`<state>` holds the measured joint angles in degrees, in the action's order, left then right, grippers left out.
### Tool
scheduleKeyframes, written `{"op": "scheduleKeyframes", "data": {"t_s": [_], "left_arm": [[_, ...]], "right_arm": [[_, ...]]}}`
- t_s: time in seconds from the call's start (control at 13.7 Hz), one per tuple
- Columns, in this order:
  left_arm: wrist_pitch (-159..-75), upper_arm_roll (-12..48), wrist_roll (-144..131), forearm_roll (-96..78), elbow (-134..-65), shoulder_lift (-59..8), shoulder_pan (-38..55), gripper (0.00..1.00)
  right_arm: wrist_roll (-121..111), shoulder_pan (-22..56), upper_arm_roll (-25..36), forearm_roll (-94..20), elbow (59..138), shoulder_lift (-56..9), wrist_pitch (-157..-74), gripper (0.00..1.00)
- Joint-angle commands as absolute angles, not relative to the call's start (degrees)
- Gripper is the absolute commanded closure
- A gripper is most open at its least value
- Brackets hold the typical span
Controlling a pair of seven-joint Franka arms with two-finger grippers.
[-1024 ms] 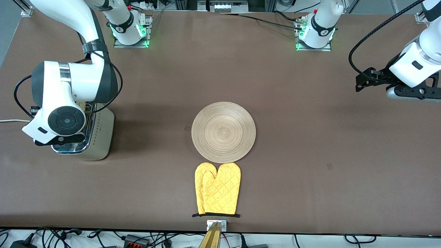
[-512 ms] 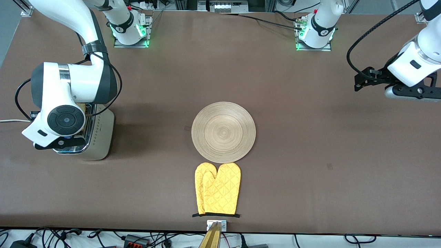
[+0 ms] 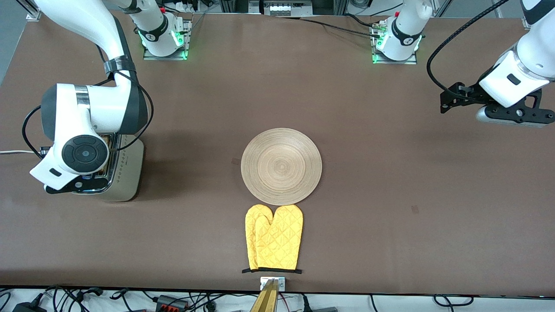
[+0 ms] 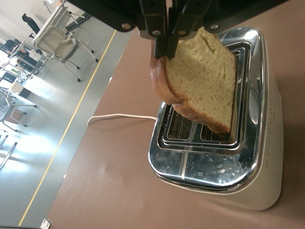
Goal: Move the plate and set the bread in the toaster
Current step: 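Lower the bread into the toaster slot with the right gripper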
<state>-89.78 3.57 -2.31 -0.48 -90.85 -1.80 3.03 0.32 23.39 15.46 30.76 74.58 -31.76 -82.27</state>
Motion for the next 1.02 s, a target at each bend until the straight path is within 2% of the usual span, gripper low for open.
{"op": "scheduleKeyframes", "data": {"t_s": [0.0, 0.44, 0.51, 0.59, 0.95], "left_arm": [[-88.42, 3.16, -2.99, 0.62, -89.47, -2.02, 2.81, 0.00], [-88.51, 3.43, -2.99, 0.62, -89.38, -2.11, 2.90, 0.00], [-88.51, 3.51, -2.99, 0.62, -89.38, -2.11, 2.90, 0.00], [-88.42, 3.78, -2.99, 0.62, -89.38, -2.02, 2.90, 0.00], [-87.80, 3.96, -2.99, 0.62, -89.38, -2.11, 3.08, 0.00]], "right_arm": [[1.14, 23.29, 15.29, 29.97, 75.15, -31.90, -82.79, 1.00], [1.49, 23.55, 15.29, 29.45, 75.85, -32.69, -84.46, 0.99], [1.58, 23.82, 15.29, 29.18, 75.85, -33.04, -84.38, 0.56], [1.76, 23.38, 15.29, 28.66, 75.59, -32.87, -85.16, 0.01], [5.27, 23.20, 15.82, 23.65, 75.15, -29.80, -86.04, 0.00]]}}
